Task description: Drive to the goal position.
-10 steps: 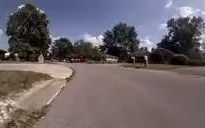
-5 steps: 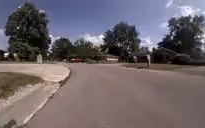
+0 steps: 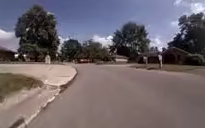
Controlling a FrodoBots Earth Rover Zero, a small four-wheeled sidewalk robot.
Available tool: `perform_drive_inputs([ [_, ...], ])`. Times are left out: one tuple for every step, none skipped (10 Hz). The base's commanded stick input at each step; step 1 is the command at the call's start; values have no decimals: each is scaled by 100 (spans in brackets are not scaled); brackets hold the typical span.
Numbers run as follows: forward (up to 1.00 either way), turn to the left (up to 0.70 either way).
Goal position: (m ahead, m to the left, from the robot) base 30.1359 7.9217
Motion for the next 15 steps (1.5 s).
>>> perform_drive_inputs([
  [100, 2],
  [100, 0],
  [100, 0],
  [100, 0],
  [100, 0],
  [100, 0],
  [100, 0],
  [100, 0],
  [100, 0],
  [100, 0],
  [100, 0],
  [100, 0],
  [100, 1],
  [100, 2],
  [100, 26],
])
